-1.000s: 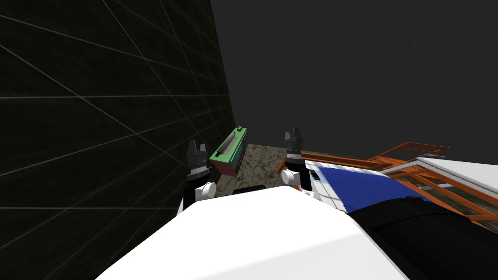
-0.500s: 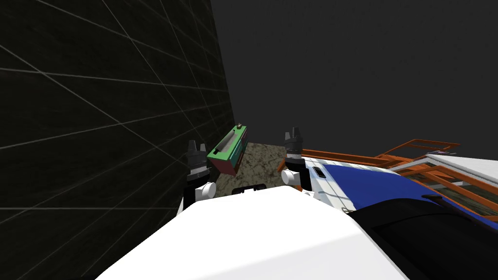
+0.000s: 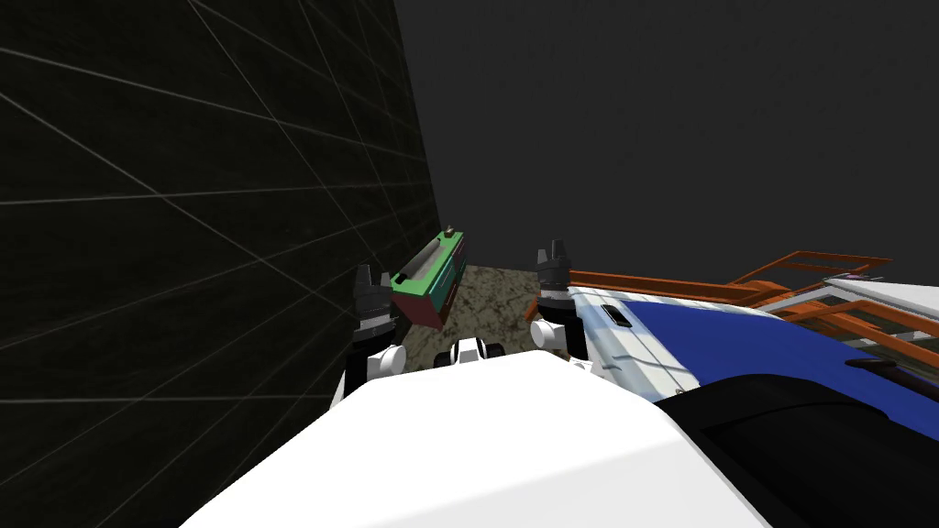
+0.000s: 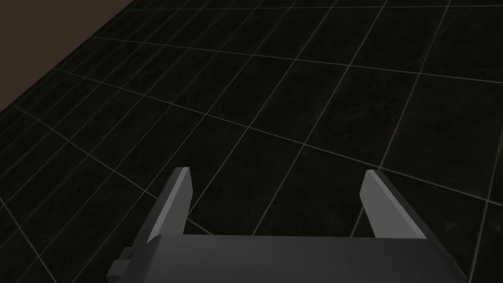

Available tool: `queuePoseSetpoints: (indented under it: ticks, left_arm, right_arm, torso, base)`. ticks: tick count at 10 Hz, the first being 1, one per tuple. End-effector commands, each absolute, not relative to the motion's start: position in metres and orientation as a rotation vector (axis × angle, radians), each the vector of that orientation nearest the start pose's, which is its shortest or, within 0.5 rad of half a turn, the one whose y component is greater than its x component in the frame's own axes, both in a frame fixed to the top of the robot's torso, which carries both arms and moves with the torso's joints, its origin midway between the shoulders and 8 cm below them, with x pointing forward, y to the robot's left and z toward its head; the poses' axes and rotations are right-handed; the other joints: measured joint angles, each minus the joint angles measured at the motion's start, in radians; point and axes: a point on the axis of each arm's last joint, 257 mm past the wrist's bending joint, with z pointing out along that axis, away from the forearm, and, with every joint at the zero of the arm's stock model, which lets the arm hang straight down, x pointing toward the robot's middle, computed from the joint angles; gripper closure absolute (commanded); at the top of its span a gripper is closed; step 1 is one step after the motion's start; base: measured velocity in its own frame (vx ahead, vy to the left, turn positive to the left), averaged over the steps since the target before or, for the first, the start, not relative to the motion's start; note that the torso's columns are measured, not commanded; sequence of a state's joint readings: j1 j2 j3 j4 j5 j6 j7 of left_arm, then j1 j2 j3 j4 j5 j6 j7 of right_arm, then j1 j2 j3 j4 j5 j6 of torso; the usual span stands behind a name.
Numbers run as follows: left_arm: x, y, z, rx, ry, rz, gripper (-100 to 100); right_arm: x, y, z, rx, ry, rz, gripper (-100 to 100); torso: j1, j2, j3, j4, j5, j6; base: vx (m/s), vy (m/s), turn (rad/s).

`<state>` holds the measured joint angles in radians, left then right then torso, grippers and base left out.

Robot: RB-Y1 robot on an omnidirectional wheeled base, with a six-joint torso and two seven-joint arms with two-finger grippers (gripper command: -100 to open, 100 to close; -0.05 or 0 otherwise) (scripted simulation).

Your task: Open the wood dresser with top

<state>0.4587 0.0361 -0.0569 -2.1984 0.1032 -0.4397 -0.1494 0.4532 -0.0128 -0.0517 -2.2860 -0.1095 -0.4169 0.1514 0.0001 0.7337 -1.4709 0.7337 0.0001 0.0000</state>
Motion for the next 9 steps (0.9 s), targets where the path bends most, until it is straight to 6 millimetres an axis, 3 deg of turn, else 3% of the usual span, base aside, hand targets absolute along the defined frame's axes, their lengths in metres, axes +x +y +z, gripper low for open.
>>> queuePoseSetpoints:
  ticks: [1, 4, 5, 9]
  left_arm:
    - [0.379, 0.266, -0.028, -0.727, 0.77, -1.277, -100]
    - [0.387, 0.268, -0.058, -0.769, 0.844, -1.276, -100]
    - [0.391, 0.271, -0.083, -0.818, 0.889, -1.274, -100]
    - [0.395, 0.28, -0.142, -0.954, 0.971, -1.263, -100]
  right_arm:
    - [0.355, -0.304, 0.028, 0.681, 0.619, 1.192, 0]
    - [0.355, -0.304, 0.028, 0.681, 0.619, 1.192, 0]
    - [0.355, -0.304, 0.028, 0.681, 0.619, 1.192, 0]
    - [0.355, -0.304, 0.028, 0.681, 0.619, 1.192, 0]
  torso:
    - [0.0, 0.002, -0.005, 0.003, 0.0, 0.0]
    - [0.0, 0.004, -0.005, 0.004, 0.0, 0.0]
    - [0.0, 0.004, -0.005, 0.004, 0.0, 0.0]
    - [0.0, 0.004, -0.005, 0.004, 0.0, 0.0]
  base:
    - [0.043, -0.007, -0.081]
    - [0.058, -0.006, -0.103]
    - [0.097, -0.014, -0.204]
    - [0.106, -0.004, -0.171]
